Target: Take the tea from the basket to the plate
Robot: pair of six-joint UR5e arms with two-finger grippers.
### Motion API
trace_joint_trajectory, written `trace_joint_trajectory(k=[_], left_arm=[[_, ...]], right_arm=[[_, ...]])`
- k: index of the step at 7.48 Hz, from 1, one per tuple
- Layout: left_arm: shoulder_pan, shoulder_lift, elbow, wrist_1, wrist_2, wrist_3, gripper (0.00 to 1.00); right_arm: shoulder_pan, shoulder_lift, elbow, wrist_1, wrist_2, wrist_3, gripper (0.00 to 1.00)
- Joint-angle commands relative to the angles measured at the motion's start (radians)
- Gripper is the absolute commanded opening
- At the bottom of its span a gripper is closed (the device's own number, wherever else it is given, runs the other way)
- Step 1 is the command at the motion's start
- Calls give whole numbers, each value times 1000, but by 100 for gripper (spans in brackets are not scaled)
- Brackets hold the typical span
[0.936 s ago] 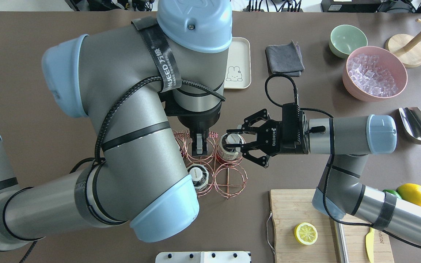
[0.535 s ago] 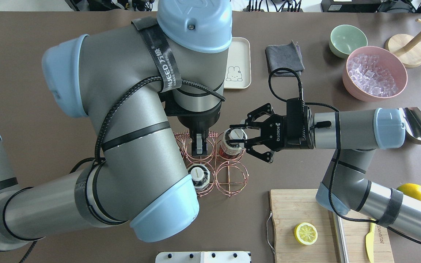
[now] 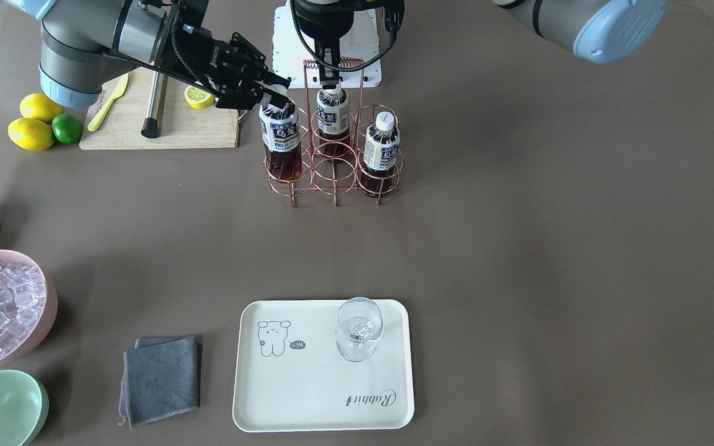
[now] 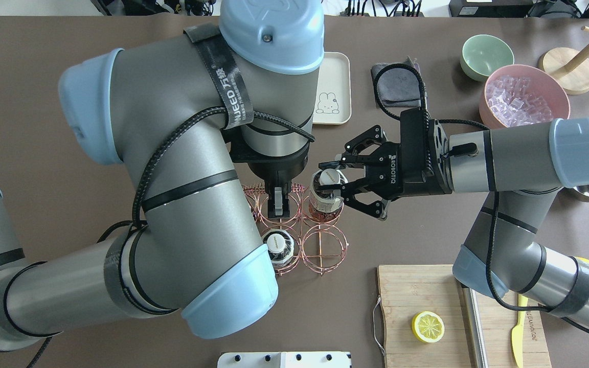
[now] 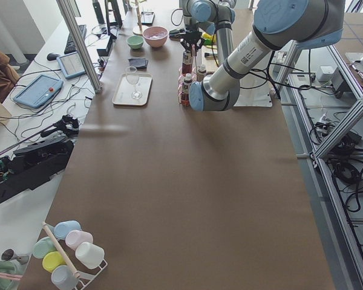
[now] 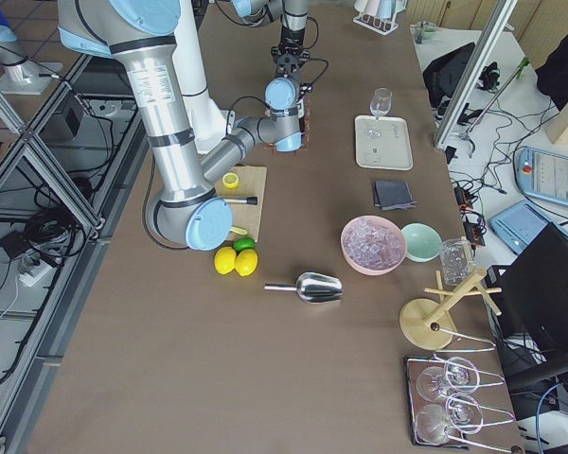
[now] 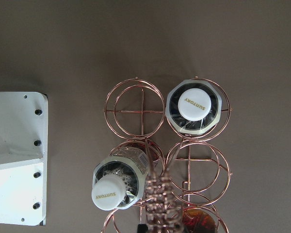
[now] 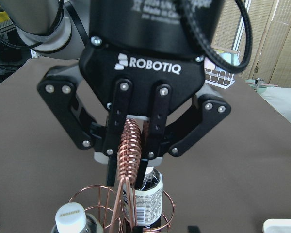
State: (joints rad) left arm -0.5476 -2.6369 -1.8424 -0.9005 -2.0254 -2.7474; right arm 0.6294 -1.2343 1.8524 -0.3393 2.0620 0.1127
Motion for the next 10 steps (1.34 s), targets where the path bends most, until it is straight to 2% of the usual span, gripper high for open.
trace_joint_trajectory(k=[1,4,6,10], left_arm=[[0,0,0,0,1,0,0],[0,0,5,0,1,0,0],[0,0,5,0,1,0,0],[-2,15,-8,0,1,9,0]], right_arm=[[56,27,71,-128,73,12,0],[169,64,67,-138,150,58,0],[239,78,32,-133,156,48,0],[299,263,-250,-122,150,16,0]])
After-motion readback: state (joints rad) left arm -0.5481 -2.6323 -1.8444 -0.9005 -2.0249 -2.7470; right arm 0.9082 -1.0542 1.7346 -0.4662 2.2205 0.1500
